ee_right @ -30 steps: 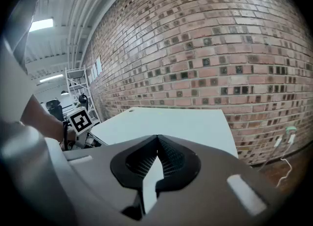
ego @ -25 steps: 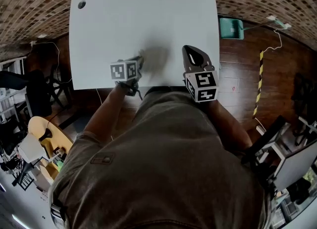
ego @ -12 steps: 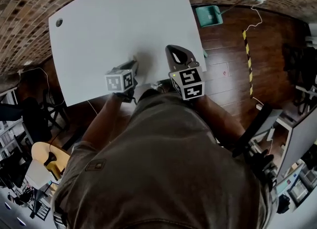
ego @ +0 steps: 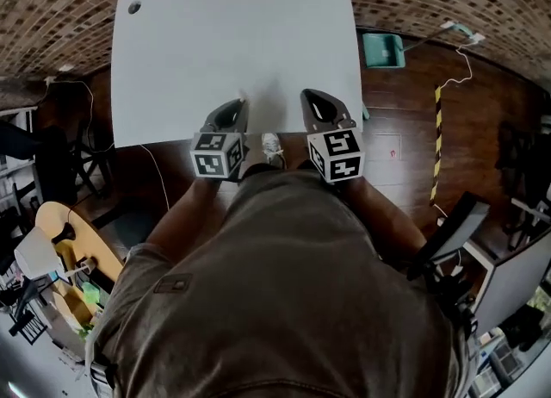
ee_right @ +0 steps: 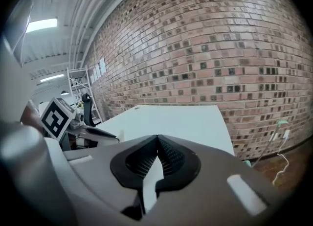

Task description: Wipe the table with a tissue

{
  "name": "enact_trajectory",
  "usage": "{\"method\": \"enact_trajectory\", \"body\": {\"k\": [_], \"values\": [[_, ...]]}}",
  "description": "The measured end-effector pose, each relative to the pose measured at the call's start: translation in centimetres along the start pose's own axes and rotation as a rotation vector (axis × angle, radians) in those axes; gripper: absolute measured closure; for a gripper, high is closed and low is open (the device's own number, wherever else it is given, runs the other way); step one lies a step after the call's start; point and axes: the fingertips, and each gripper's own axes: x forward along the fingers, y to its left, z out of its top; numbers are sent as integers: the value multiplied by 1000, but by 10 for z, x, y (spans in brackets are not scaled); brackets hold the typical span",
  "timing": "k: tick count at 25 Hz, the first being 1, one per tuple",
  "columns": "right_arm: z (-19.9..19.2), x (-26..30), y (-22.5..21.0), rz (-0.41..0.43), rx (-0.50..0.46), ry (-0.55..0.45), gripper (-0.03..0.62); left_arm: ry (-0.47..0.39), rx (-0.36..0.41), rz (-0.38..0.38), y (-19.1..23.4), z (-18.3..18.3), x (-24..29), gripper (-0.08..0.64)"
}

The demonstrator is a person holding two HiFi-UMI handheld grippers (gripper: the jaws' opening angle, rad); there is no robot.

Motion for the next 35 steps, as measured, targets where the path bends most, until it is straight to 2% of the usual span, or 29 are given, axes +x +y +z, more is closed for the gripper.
{"method": "enact_trajectory", "body": {"k": [6,14,21,35], "values": [[-4,-39,0,98,-75,-37,578,-135,-84,131,-30,3,-44,529],[-36,-111,-16,138,-92,-54,578,-163,-127,230,-82,-31,-87,529],[-46,-141,-4,131,-97,-86,578,-203,-108,215,-106,-39,-112,529],[-43,-153,28,98,-142,-108,580,-239,-97,139,-107,-39,-130,529]]}}
